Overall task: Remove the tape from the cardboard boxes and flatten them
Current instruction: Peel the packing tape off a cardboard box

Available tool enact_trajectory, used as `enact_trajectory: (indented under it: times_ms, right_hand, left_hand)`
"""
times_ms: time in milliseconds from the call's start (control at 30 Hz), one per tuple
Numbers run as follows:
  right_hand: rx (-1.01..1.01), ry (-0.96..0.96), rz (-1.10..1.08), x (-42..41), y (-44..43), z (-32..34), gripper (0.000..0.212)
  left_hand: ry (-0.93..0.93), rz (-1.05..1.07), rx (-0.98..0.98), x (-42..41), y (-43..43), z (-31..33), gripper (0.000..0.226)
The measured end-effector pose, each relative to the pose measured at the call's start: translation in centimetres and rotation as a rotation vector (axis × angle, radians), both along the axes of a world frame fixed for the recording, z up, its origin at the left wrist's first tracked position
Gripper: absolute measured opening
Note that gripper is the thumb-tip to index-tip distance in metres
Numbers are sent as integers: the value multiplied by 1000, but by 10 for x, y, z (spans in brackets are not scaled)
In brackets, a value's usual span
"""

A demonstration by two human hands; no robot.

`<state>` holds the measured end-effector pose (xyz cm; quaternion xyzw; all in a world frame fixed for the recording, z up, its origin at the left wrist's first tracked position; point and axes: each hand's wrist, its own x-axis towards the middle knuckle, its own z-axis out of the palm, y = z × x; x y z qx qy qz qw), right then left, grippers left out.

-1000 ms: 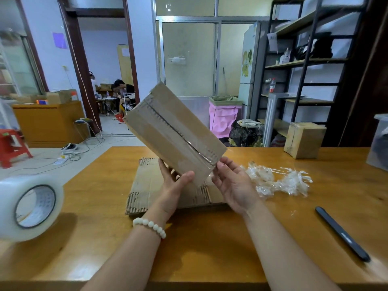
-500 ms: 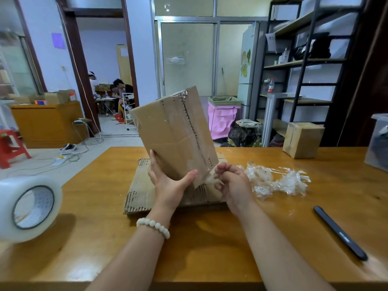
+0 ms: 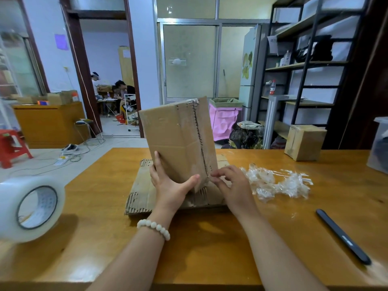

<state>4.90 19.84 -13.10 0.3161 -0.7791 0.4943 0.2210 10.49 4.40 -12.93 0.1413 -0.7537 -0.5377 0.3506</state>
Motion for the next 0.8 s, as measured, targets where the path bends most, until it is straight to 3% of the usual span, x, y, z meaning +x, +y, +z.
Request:
enact_trajectory:
  times_ms: [200,300,400,467,667,733,800]
  right_hand:
    - [-171,-222,42,6,-8,1,6]
    - [-385,-398,98,10,-8,9,6]
    - [-424,-417,84,11,-6,11,3]
    - [-404,-415,87,11,-6,9,12]
    - [-664,-610,170,8,-1,19,29]
    - [-596,-630,206,7,2,18,31]
    - [-354,-502,190,8,3,13,27]
  left_hand:
    - [5,-24,16,0,-1,0,121]
    - [-28,-38,-48,1,0,-1,122]
    - [-46,-47,-88,1,1,-2,123]
    - [-43,-47,-89,1,1,-2,124]
    - [-55,-38,-107,0,2,-3,124]
    - [-53,-27,-107,-1,1,-3,124]
    - [-46,-15,-94,-1,0,-4,124]
